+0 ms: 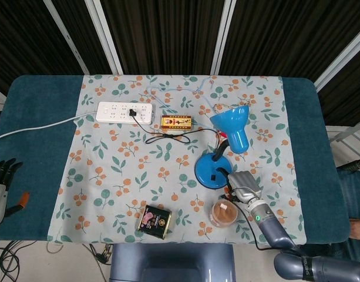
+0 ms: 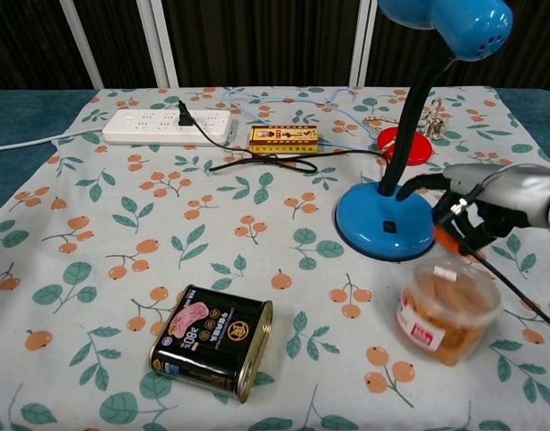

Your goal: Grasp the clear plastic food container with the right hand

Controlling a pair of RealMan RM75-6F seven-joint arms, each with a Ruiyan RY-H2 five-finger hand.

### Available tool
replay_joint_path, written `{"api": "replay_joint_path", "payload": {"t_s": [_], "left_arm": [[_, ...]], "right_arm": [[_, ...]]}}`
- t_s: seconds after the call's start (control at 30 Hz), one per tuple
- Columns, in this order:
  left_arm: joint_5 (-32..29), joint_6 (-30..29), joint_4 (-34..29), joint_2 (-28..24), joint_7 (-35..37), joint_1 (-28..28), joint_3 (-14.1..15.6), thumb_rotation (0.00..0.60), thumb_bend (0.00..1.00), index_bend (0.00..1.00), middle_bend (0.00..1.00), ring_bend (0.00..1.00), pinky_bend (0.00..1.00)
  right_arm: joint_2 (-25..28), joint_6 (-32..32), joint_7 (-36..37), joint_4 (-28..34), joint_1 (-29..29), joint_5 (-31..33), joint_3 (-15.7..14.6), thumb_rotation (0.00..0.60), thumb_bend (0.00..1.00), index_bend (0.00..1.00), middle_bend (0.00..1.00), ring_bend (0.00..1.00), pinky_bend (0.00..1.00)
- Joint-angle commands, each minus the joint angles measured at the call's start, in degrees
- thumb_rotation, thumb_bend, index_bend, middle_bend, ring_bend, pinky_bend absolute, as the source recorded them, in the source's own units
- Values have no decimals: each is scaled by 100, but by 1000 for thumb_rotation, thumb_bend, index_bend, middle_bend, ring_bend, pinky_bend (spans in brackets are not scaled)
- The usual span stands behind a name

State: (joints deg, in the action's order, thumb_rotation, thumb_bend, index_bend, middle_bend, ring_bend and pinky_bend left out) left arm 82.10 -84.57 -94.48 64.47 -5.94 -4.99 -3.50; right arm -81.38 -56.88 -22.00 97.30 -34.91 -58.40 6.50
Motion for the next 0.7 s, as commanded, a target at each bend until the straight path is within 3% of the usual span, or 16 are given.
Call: {"api": "replay_joint_path", "payload": {"t_s": [0.03, 0.2, 0.37, 0.67, 0.7], "left_arm": [[4, -4, -2, 0, -4, 1, 1, 600, 341, 144, 71, 47, 102], [7, -9, -9, 0, -17, 5, 5, 600, 341, 144, 72, 47, 102], [1, -12, -10, -1, -21, 8, 3, 600, 342, 144, 72, 47, 102], [23, -30, -21, 2, -50, 14, 12, 600, 342, 145, 72, 47, 102], [29, -35, -23, 2, -54, 16, 14, 600, 342, 145, 72, 47, 102]], "right_arm": [[346, -171, -13, 369, 95, -56, 50, 600, 554, 144, 472, 520, 1000], [935, -195, -466, 882, 107, 159, -103, 600, 427, 104, 317, 366, 1000], [1194, -713, -922, 1100, 313, 24, -334, 600, 346, 104, 199, 243, 1000], [1229, -2566, 95, 339, 1553, -1945, -956, 600, 289, 103, 101, 148, 1000], [1239, -2713, 193, 245, 1677, -2030, -1000, 600, 289, 103, 98, 143, 925]]}}
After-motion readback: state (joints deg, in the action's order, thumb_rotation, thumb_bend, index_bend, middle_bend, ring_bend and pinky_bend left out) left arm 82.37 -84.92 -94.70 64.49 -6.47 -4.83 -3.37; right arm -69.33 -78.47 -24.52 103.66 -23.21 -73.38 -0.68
